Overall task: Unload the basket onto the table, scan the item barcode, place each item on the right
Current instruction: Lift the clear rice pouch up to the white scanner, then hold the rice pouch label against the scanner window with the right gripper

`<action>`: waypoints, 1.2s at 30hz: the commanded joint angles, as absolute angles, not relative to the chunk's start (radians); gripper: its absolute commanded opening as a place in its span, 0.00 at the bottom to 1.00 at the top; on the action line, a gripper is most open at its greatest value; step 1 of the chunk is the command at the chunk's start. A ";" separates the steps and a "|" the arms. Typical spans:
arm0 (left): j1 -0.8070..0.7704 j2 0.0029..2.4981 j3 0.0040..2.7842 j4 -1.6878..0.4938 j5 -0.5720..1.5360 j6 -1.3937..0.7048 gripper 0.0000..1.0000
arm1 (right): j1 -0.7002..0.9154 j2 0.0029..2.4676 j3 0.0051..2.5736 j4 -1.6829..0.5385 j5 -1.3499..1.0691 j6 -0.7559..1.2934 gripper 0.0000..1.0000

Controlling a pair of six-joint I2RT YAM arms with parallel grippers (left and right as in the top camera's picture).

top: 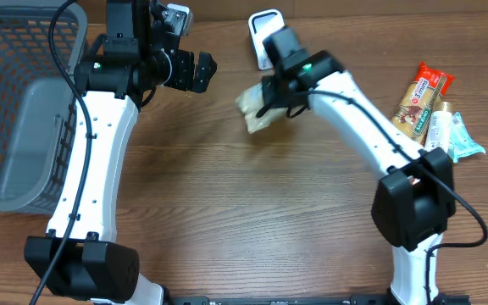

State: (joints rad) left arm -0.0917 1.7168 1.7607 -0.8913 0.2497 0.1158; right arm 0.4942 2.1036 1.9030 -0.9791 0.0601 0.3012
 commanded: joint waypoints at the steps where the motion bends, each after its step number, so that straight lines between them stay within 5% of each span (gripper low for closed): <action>1: -0.099 1.702 1.770 -0.889 0.252 0.135 1.00 | 0.488 2.069 1.924 -0.982 0.046 0.236 0.04; 11: -0.099 1.702 1.770 -0.889 0.252 0.135 1.00 | 0.500 2.073 1.923 -1.023 0.047 0.183 0.04; 12: -0.099 1.702 1.770 -0.889 0.252 0.135 1.00 | 0.500 2.076 1.922 -1.025 0.047 0.176 0.09; 15: -0.099 1.702 1.770 -0.889 0.252 0.135 1.00 | 0.500 2.088 1.899 -1.024 0.051 0.124 0.68; 16: -0.099 1.702 1.770 -0.889 0.252 0.135 1.00 | 0.500 2.094 1.886 -1.019 0.051 0.106 0.80; 20: -0.099 1.702 1.770 -0.889 0.252 0.135 1.00 | 0.500 2.148 1.837 -0.999 0.050 0.057 0.98; 27: -0.099 1.702 1.770 -0.889 0.252 0.135 1.00 | 0.512 2.266 1.835 -0.962 0.052 0.017 1.00; 32: -0.099 1.702 1.770 -0.889 0.252 0.135 1.00 | 0.512 2.323 1.826 -0.974 0.131 0.019 0.88; 36: -0.099 1.702 1.770 -0.889 0.252 0.135 1.00 | 0.513 2.332 1.803 -0.962 0.145 0.026 0.68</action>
